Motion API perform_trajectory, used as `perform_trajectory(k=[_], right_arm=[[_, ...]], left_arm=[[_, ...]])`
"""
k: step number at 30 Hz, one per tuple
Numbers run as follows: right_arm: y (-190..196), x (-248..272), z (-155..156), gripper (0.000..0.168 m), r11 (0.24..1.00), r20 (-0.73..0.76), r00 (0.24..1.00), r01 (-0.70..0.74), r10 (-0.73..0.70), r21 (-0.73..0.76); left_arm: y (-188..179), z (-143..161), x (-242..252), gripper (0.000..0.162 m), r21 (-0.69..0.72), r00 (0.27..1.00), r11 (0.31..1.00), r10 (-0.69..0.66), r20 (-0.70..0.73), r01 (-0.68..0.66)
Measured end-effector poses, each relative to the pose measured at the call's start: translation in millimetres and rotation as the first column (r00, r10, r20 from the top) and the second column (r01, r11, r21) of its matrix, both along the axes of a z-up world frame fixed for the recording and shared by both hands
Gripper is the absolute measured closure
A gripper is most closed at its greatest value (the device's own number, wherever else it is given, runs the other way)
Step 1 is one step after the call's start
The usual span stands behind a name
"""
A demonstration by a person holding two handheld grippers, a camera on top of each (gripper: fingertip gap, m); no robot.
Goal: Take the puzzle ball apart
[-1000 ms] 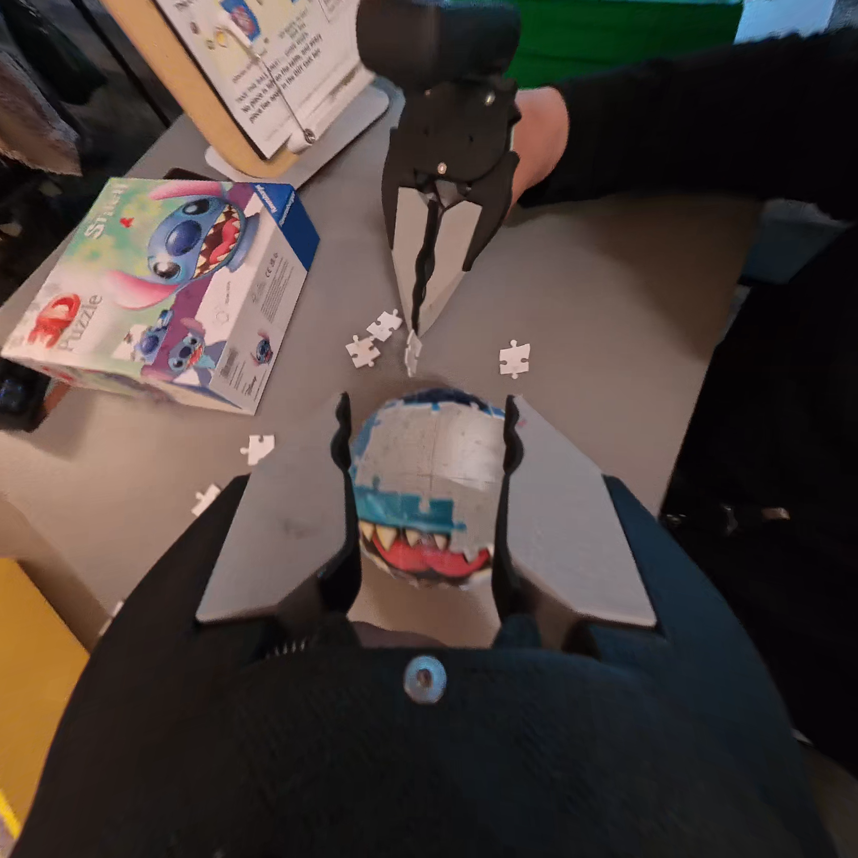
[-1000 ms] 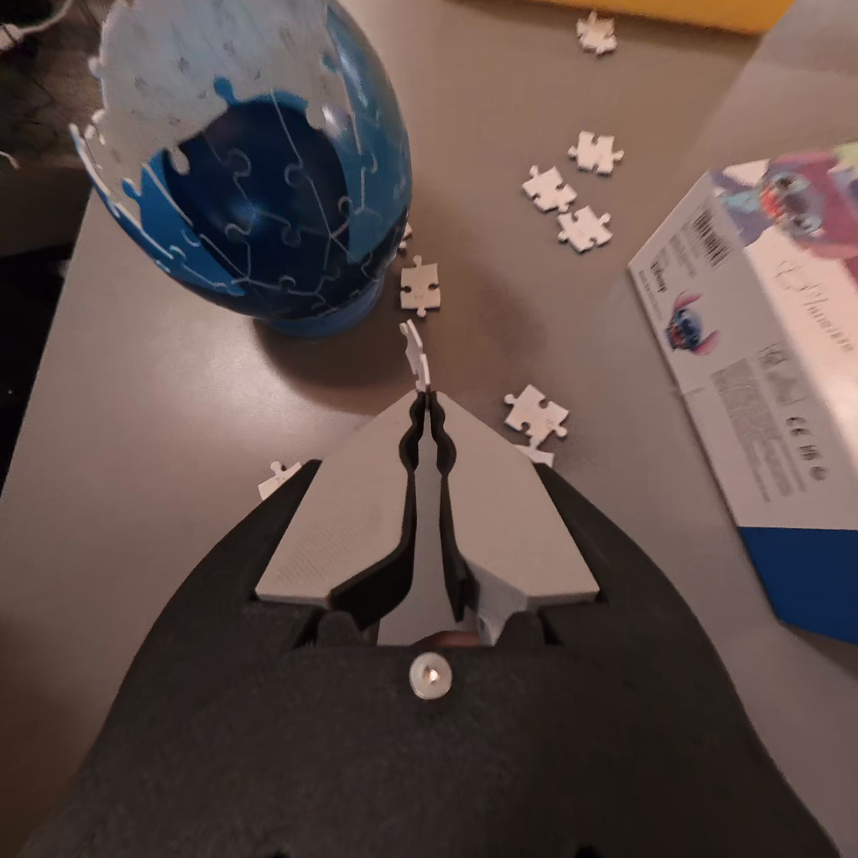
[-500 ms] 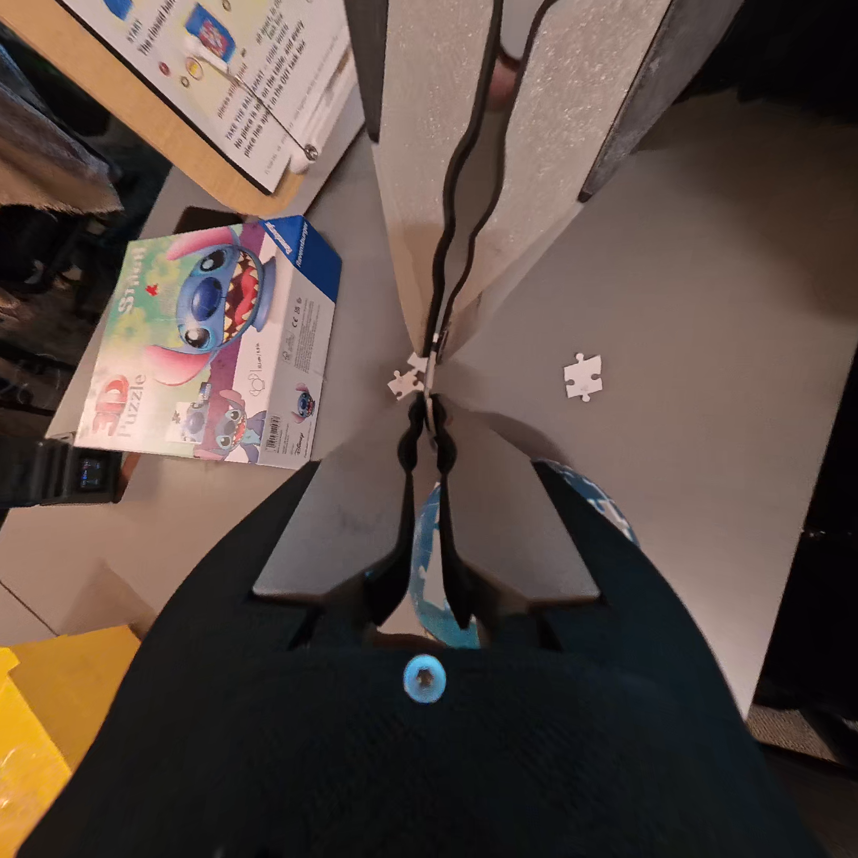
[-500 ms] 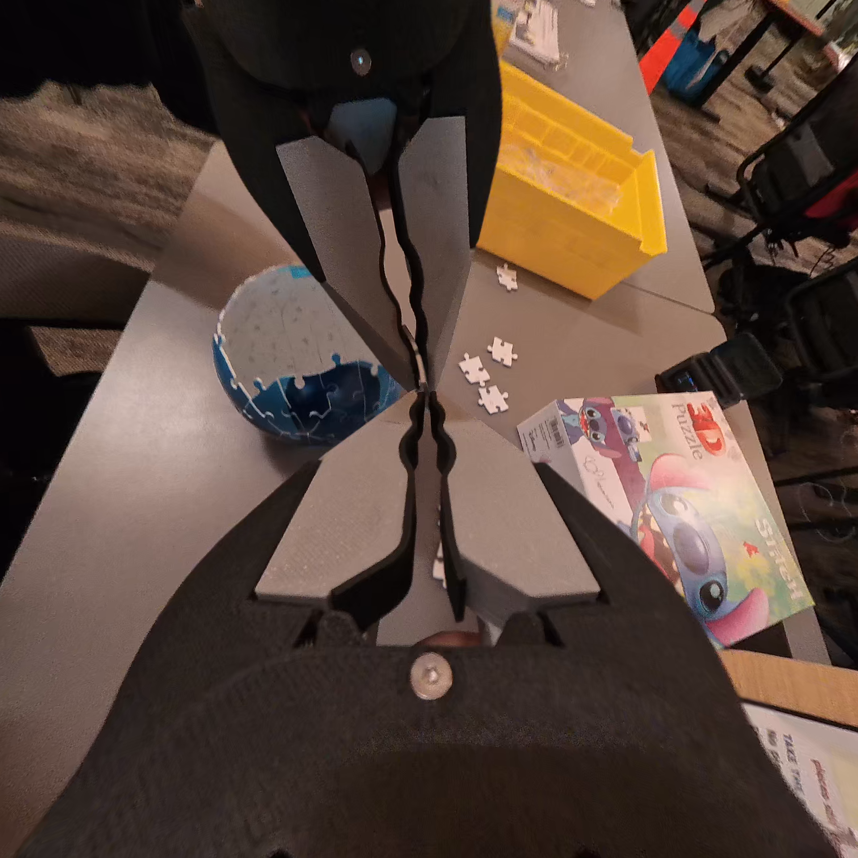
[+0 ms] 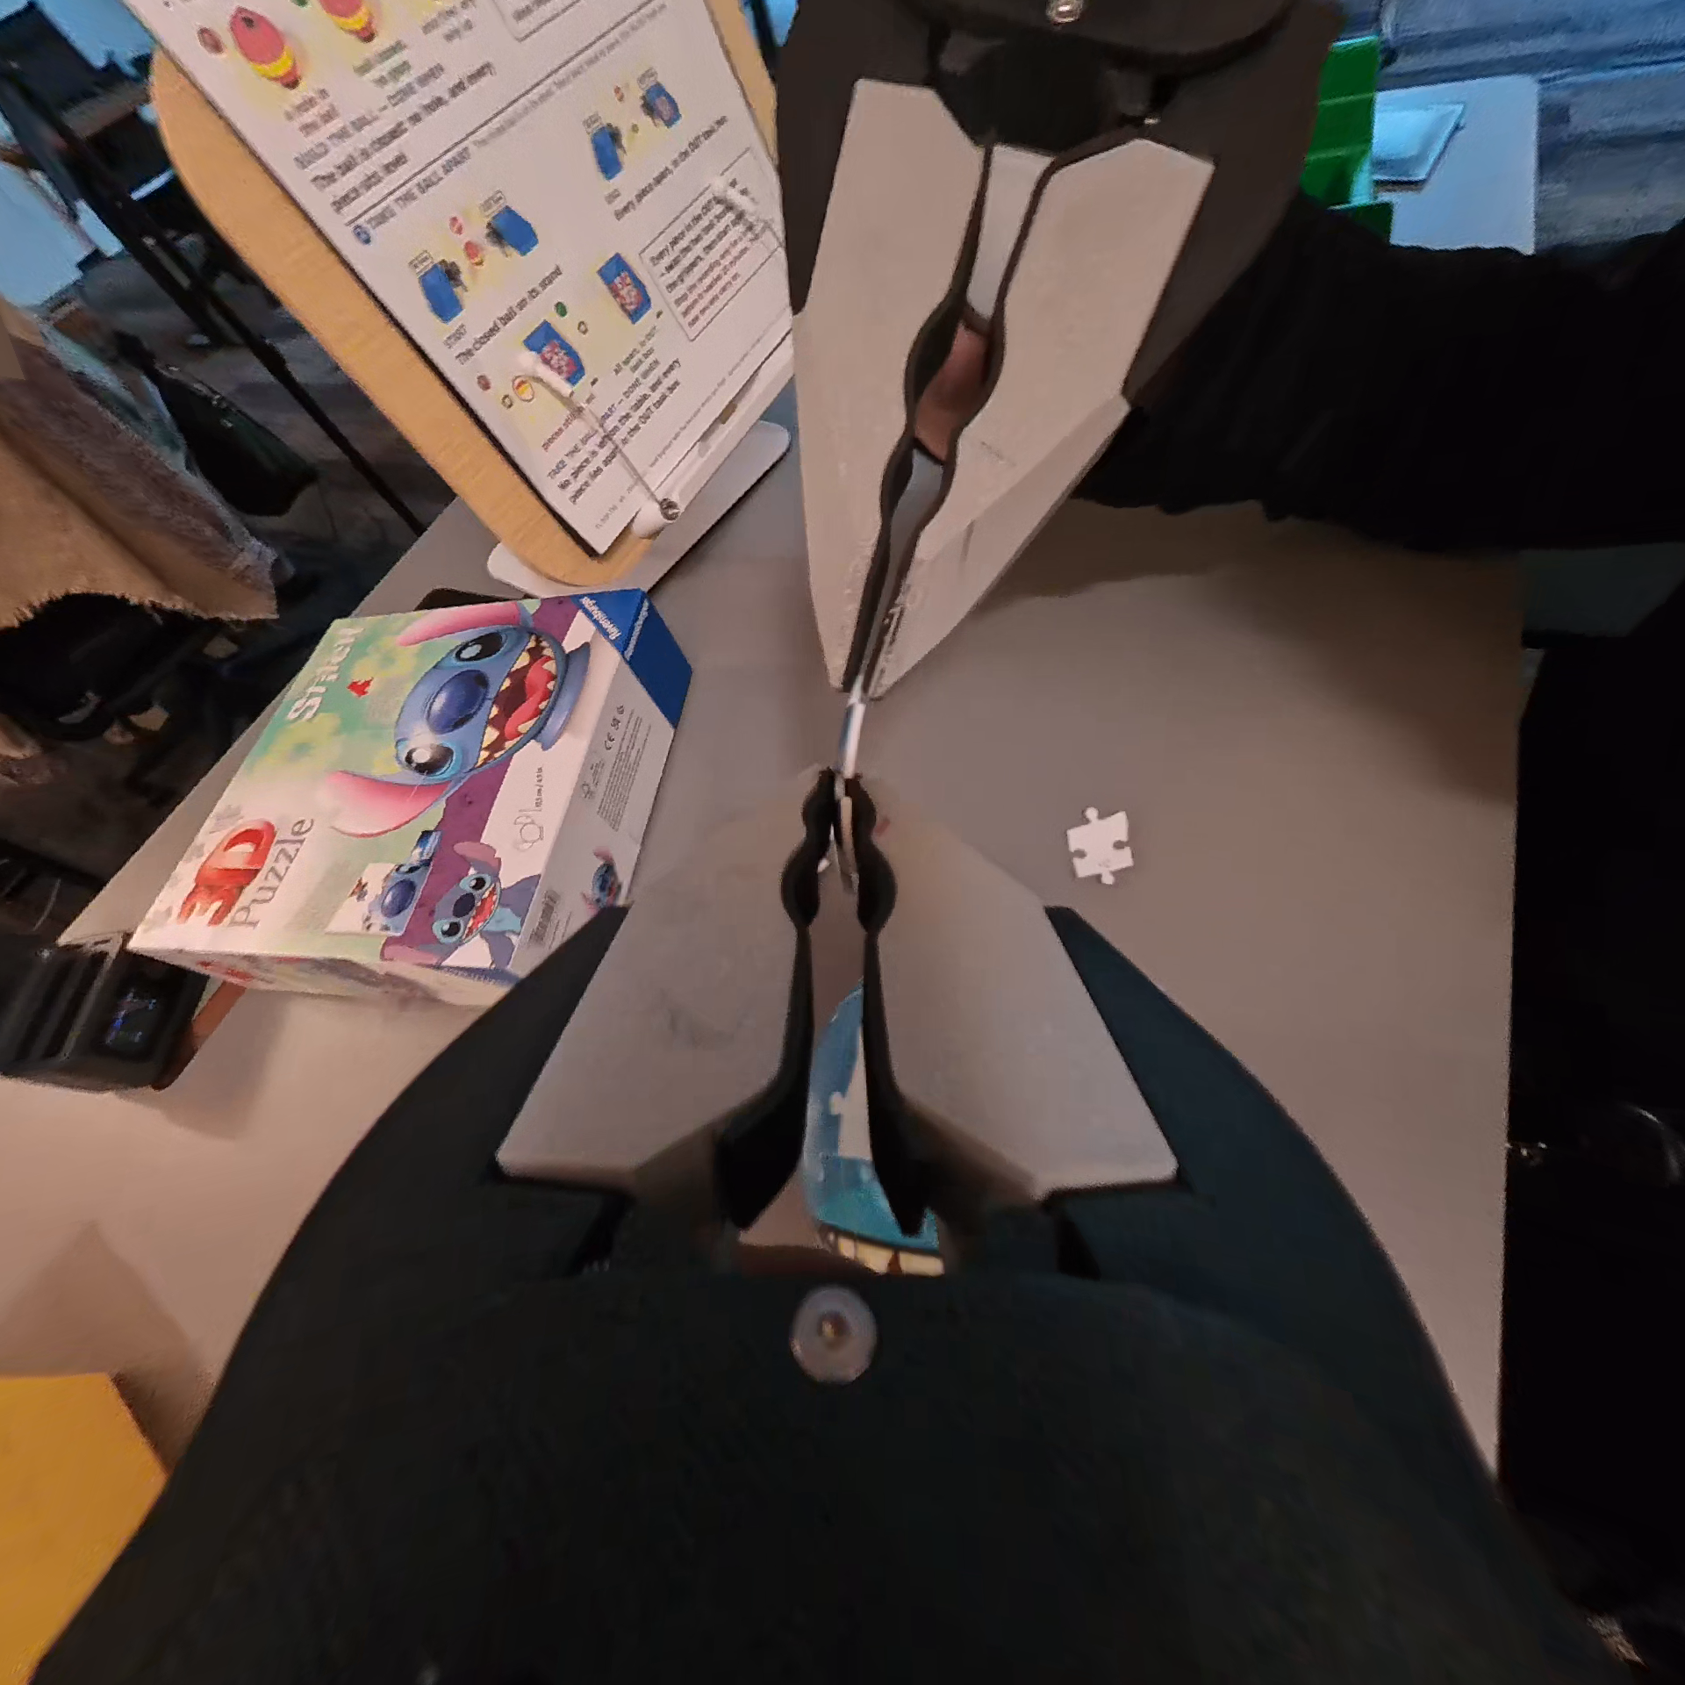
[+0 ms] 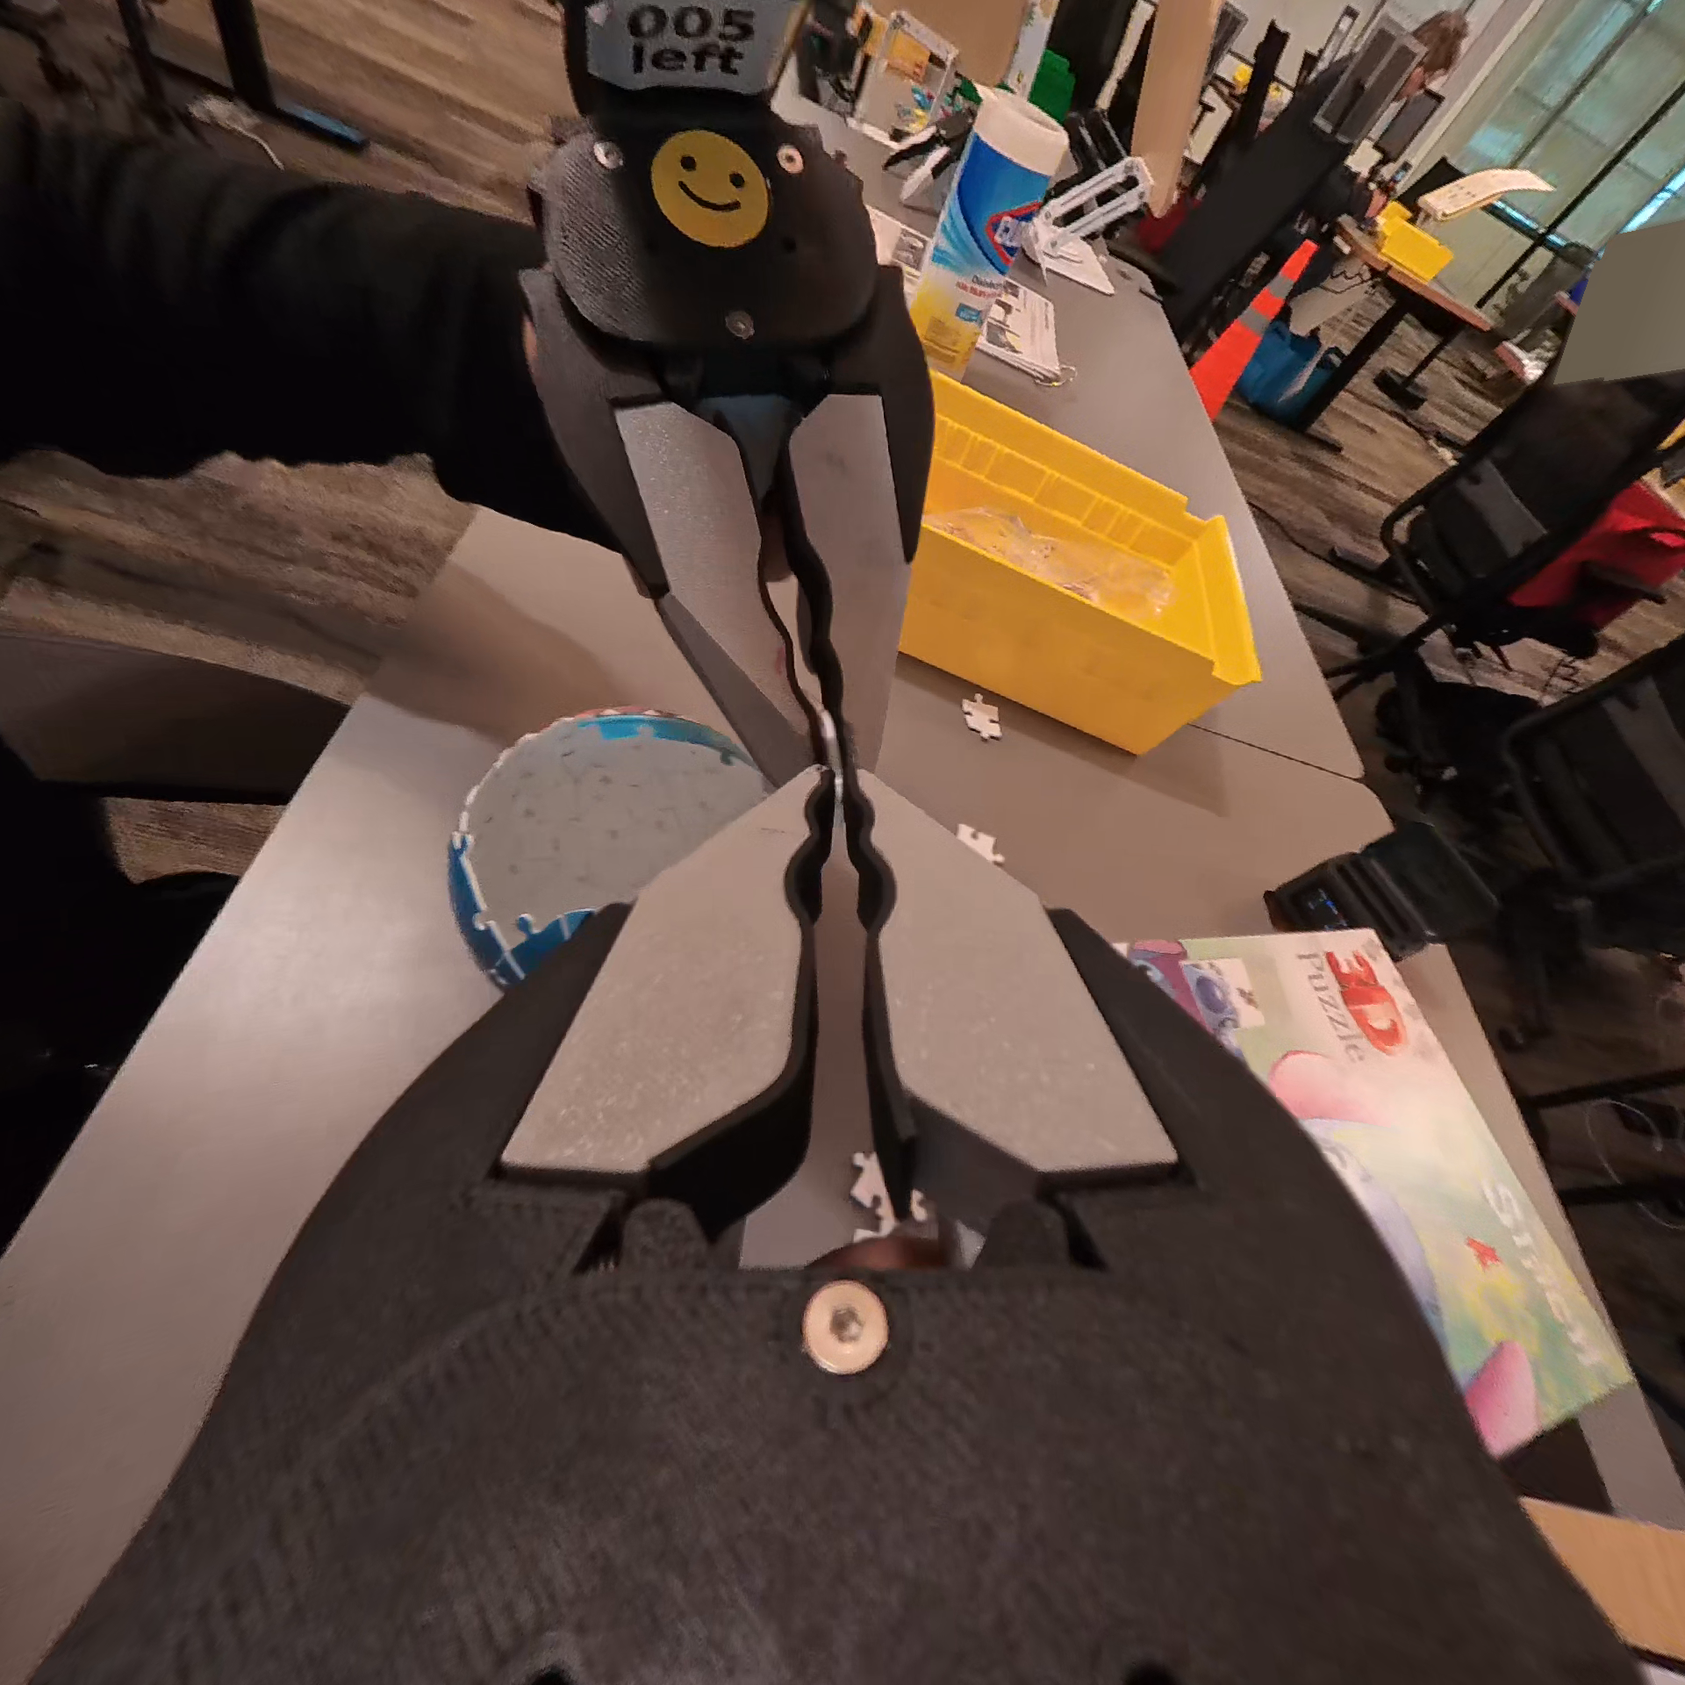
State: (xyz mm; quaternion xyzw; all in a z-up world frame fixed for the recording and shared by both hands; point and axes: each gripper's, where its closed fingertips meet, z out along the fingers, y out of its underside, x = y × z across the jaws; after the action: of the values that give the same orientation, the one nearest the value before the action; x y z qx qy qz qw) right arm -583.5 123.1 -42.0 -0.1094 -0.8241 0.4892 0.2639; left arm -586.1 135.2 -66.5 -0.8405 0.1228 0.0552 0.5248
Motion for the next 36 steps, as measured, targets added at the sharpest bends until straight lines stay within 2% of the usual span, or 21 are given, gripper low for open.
perform_trajectory(k=[1, 2, 6, 9, 14, 17, 21, 24, 27, 29, 33, 36], right_arm=[[-0.2, -3.0, -1.0, 0.168, 0.999, -0.013, 1.000, 0.020, -0.020, 0.024], [-0.3, -5.2, -2.5, 0.168, 0.998, -0.028, 0.999, 0.041, -0.039, 0.057], [-12.6, -1.0, -3.5, 0.168, 0.990, -0.082, 0.996, 0.051, -0.040, 0.130], [-18.6, -4.9, -3.4, 0.168, 0.979, -0.147, 0.987, 0.089, -0.062, 0.185], [-32.7, -8.0, -7.4, 0.168, 0.987, -0.098, 0.994, 0.056, -0.042, 0.150], [-39.5, -9.5, -6.5, 0.168, 0.996, -0.043, 0.999, 0.016, -0.012, 0.093], [-32.2, -21.6, -12.3, 0.168, 0.995, -0.005, 0.998, 0.059, -0.059, 0.084], [-33.9, -16.0, -15.2, 0.166, 1.000, 0.091, 0.996, -0.001, -0.001, 0.020], [-32.3, -28.4, -21.1, 0.162, 0.999, 0.144, 0.989, 0.032, -0.030, -0.010], [-35.3, -31.3, -23.6, 0.168, 0.999, 0.190, 0.982, 0.017, -0.008, -0.046], [-39.8, -25.3, -26.0, 0.167, 0.995, 0.249, 0.966, -0.039, 0.061, -0.095], [-43.9, -21.3, -29.7, 0.166, 0.994, 0.262, 0.961, -0.063, 0.086, -0.093]], left_arm=[[-2.8, -0.1, -3.3, 0.157, -0.007, 1.000, 1.000, 0.022, -0.006, -0.022], [-6.5, 0.6, -6.9, 0.146, -0.015, 0.999, 0.999, 0.047, -0.022, -0.047], [-19.5, 14.8, -1.0, 0.157, 0.030, 0.997, 0.999, 0.047, -0.067, -0.045], [-22.5, 9.7, -4.3, 0.162, 0.002, 0.985, 0.997, 0.079, -0.154, -0.079], [-28.5, -0.9, -8.9, 0.162, -0.008, 0.964, 0.995, 0.095, -0.250, -0.100], [-32.3, -8.6, -14.1, 0.162, -0.021, 0.963, 0.993, 0.106, -0.250, -0.115], [-37.6, -9.1, -21.4, 0.162, -0.016, 0.968, 0.991, 0.125, -0.217, -0.132], [-40.8, -7.2, -24.3, 0.162, 0.005, 0.980, 0.991, 0.132, -0.150, -0.133], [-39.5, -11.0, -23.2, 0.162, -0.004, 0.992, 0.993, 0.121, -0.031, -0.121], [-38.4, -10.8, -26.1, 0.162, 0.007, 0.992, 0.992, 0.128, 0.010, -0.128], [-42.3, -12.5, -22.7, 0.162, 0.016, 0.992, 0.992, 0.128, 0.015, -0.128], [-43.9, -16.5, -19.8, 0.162, -0.012, 0.989, 0.989, 0.146, -0.035, -0.146]])
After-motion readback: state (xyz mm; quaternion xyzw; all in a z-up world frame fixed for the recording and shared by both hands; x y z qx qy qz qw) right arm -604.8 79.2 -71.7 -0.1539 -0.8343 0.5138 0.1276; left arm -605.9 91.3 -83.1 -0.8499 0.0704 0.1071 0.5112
